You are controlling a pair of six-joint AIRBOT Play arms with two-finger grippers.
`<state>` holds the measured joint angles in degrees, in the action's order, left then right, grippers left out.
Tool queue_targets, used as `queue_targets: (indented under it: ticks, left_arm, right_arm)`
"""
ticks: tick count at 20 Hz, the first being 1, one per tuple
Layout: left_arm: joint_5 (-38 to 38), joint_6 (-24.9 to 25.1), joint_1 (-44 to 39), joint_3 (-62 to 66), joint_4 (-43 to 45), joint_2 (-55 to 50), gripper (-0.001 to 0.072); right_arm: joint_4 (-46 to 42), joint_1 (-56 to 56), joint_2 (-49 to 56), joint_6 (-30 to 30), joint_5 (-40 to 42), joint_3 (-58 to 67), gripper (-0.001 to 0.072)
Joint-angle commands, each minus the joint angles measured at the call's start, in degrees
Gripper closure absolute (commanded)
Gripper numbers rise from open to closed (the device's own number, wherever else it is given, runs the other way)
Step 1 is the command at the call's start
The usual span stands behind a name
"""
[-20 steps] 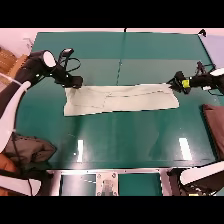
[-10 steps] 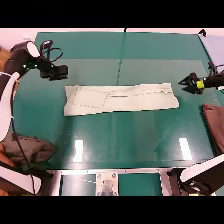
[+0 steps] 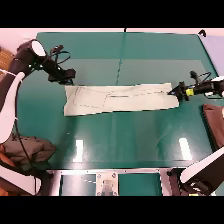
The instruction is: Fold the shirts.
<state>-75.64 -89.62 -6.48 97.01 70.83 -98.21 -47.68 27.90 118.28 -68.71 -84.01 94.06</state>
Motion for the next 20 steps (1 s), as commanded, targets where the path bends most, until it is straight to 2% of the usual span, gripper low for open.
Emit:
queue_targets:
  ticks: [1,4,8,11,13,17,20]
  left_arm:
    - [0.26,0.33,-3.56,0.07,-1.33,-0.02,0.068]
    - [2.19,1.62,-7.13,0.07,-3.43,-0.04,0.0681]
    - [9.01,1.66,-14.78,0.07,-6.14,-1.14,0.068]
    - [16.55,3.48,-21.4,0.09,-15.3,-5.68,0.0681]
    - [21.53,5.66,-25.53,0.15,-21.92,-9.7,0.0681]
    - [30.29,7.21,-32.3,5.29,-35.1,-19.8,0.0681]
    - [31.56,5.49,-33.75,11.89,-37.94,-25.99,0.0681]
  right_arm:
    - [-0.28,-1.81,1.14,1.73,-4.59,1.36,0.0689]
    - [1.27,-1.75,-1.95,-1.11,-9.64,5.68,0.0699]
    - [3.67,-2.64,-15.43,-5.92,-15.98,8.13,0.0699]
    - [3.74,-4.44,-27.8,-9.99,-18.34,8.13,0.0699]
    - [3.78,-5.88,-33.44,-10.43,-18.27,8.13,0.0699]
    - [3.78,-8.87,-38.07,-12.98,-19.12,8.13,0.0699]
    - [3.65,-10.21,-38.07,-12.9,-18.91,7.74,0.0699]
